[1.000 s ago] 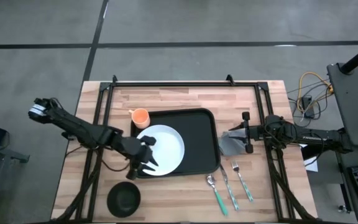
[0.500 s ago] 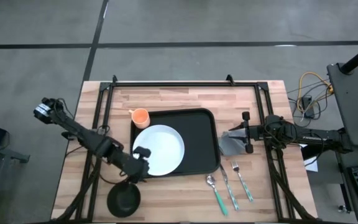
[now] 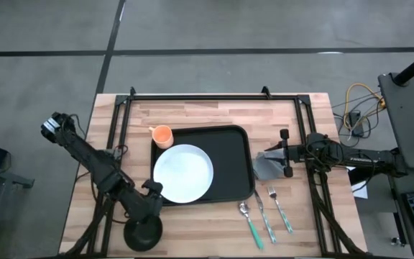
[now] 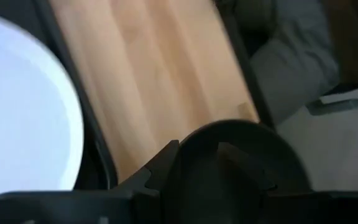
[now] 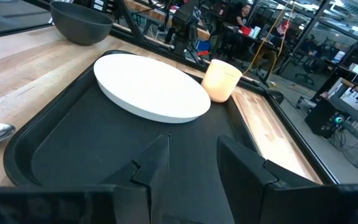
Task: Set up tray
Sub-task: Put the black bowl on the white plate
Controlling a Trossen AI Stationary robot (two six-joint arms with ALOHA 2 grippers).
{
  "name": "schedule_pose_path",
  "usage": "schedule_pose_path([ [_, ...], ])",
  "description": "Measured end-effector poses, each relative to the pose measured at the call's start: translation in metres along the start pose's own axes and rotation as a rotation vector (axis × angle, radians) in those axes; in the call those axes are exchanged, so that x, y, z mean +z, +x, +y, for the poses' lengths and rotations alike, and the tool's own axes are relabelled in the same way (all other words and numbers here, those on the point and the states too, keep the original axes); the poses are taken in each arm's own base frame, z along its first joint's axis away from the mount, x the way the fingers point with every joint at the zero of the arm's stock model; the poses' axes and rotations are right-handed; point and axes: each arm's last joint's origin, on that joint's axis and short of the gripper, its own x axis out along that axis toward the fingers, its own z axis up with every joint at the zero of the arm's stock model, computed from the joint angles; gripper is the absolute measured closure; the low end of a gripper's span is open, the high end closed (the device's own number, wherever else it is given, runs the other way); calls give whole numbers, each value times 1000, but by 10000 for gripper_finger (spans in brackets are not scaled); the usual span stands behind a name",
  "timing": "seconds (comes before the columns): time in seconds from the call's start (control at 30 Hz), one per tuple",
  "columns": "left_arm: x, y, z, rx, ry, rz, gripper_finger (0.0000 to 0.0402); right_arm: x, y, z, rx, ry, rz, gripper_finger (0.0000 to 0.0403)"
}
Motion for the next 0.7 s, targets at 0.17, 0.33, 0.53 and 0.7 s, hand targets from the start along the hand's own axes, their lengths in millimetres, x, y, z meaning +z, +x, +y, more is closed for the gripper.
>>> schedule_pose_path([
  [0.17, -6, 17, 3, 38, -34, 77, 313, 0, 0, 0, 0, 0, 0, 277],
  [0.33, -10, 33, 4, 52, -45, 152, 313, 0, 0, 0, 0, 0, 0, 273],
  [0.53, -9, 41, 3, 64, -44, 178, 313, 0, 0, 0, 0, -2, 0, 280],
  [0.7, -11, 42, 4, 73, -45, 197, 313, 0, 0, 0, 0, -2, 0, 282],
])
